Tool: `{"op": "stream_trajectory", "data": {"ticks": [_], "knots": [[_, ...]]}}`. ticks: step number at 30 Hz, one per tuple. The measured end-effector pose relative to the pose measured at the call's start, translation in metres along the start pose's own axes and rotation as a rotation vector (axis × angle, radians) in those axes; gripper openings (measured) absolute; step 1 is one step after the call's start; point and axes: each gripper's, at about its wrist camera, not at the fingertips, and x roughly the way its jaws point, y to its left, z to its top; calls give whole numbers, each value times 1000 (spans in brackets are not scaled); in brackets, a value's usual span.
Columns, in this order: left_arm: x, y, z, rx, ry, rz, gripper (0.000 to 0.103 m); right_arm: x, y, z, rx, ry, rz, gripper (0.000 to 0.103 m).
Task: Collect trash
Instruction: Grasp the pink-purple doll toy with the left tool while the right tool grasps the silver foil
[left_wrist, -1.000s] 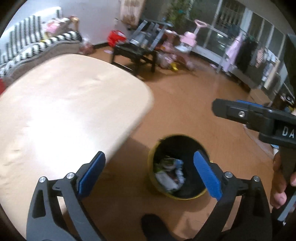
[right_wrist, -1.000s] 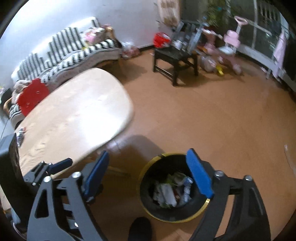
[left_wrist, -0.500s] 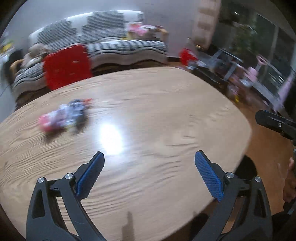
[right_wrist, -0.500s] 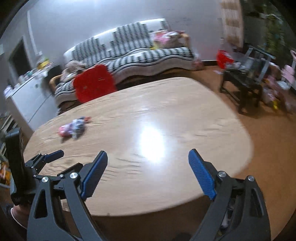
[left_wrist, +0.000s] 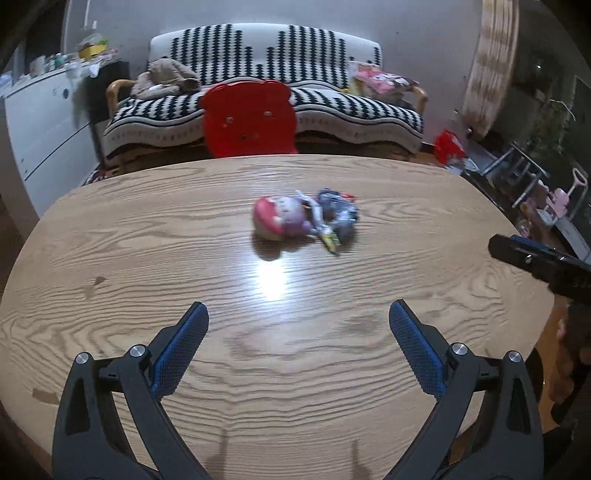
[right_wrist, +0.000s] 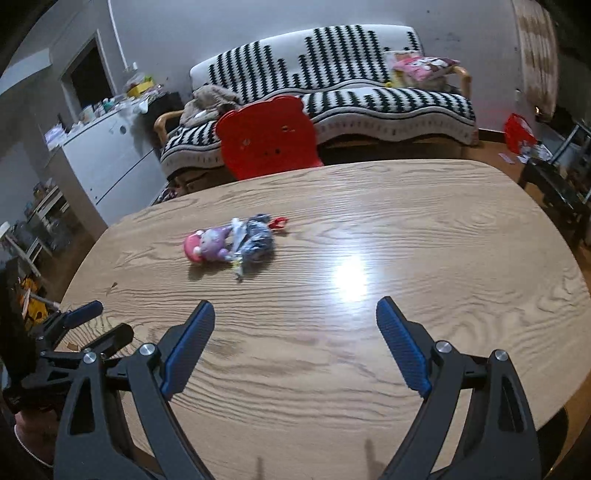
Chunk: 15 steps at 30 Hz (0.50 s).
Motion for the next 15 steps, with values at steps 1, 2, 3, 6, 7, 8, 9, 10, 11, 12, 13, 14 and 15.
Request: {"op": "stream_trajectory", "data": {"ticks": [1,2,3,6,7,8,9,10,11,12,13,14,15], "knots": [[0,3,-1,-2,-1,4,95,6,5,0,-9,9,8,86],[1,6,0,-4,-2,10,95,11,8,0,-15,13,12,86],[2,12,1,-5,-5,12,95,17,13,2,-21,19,12,86],[14,16,7,-1,-8,24,95,26,16,5,-25,28,22,86],[18,17,8,3,-8,24,95,31,19,7,-26,30,26,86],[25,18,11,12,-6,29,95,37,20,10,-26,32,30,86],[31,18,13,21,-5,34,95,40,20,11,-26,35,31,86],[39,18,15,31,-6,44,95,46,21,15,-25,38,32,86],[46,19,18,38,-8,52,95,54,22,18,-23,42,35,86],[57,20,21,44,-11,57,95,60,22,21,-21,45,34,86],[63,21,23,44,-8,55,95,69,22,26,-17,51,30,86],[76,23,28,39,-1,48,95,79,21,29,-11,61,27,86],[86,26,32,28,7,40,95,92,19,33,4,78,30,86]]}}
